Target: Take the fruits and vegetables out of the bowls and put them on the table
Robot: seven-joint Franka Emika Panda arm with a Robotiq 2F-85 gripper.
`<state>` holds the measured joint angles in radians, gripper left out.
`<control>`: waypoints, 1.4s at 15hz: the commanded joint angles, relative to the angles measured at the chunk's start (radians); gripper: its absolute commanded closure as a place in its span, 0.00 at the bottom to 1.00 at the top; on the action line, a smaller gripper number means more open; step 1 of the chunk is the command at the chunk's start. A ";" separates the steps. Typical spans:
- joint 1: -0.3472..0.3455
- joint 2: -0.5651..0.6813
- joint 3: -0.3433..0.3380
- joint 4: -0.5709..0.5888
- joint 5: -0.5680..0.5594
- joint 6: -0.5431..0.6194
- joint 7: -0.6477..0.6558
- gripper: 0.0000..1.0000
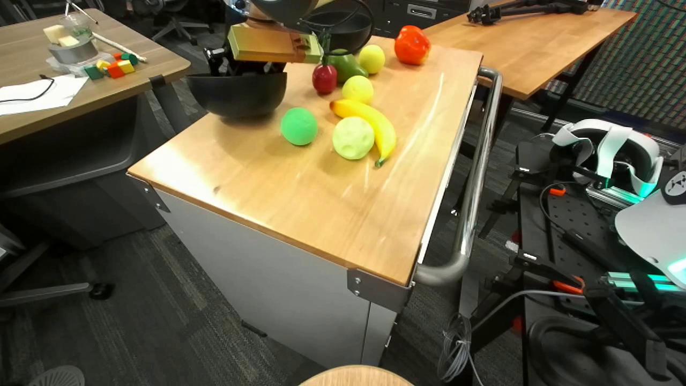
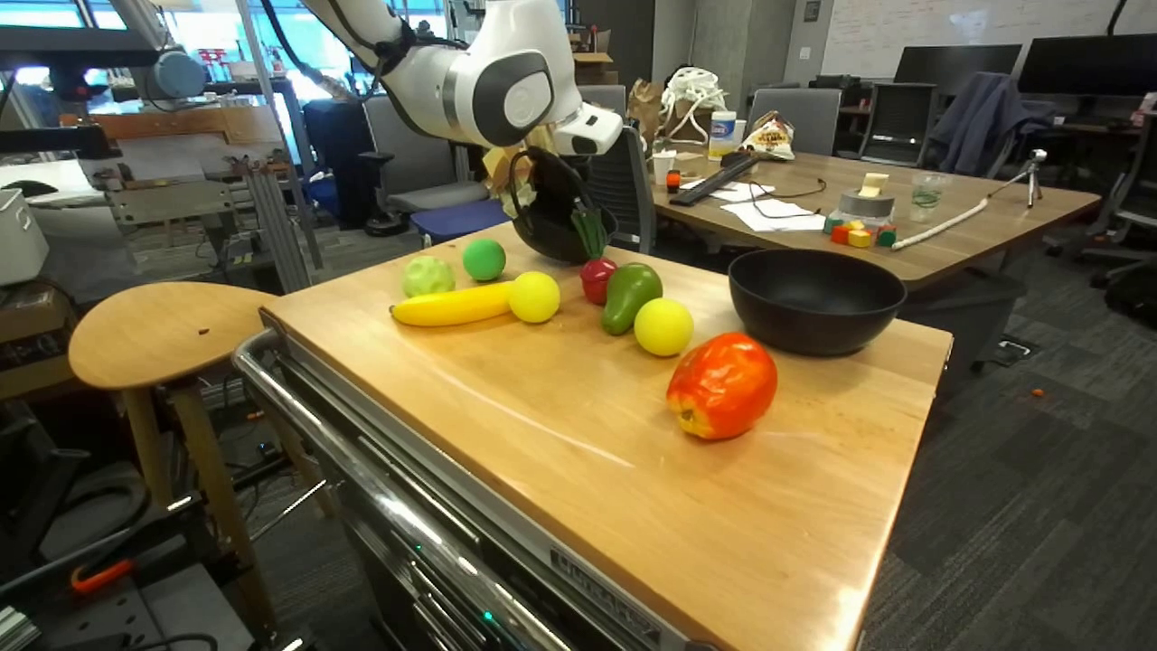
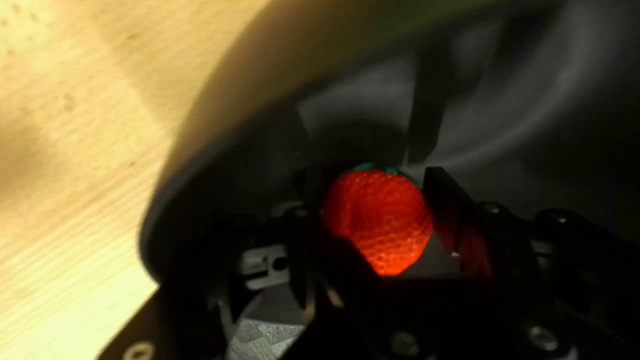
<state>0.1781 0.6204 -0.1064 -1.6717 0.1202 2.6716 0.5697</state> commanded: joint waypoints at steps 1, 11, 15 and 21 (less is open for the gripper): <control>0.012 -0.033 -0.002 -0.003 -0.012 -0.017 0.005 0.73; 0.111 -0.456 -0.139 -0.416 -0.375 -0.007 0.176 0.73; 0.001 -0.653 -0.080 -0.641 -0.335 -0.007 0.160 0.73; -0.162 -0.754 -0.018 -0.791 -0.210 -0.071 0.103 0.73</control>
<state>0.0823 -0.0743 -0.1646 -2.4059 -0.1467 2.6343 0.7097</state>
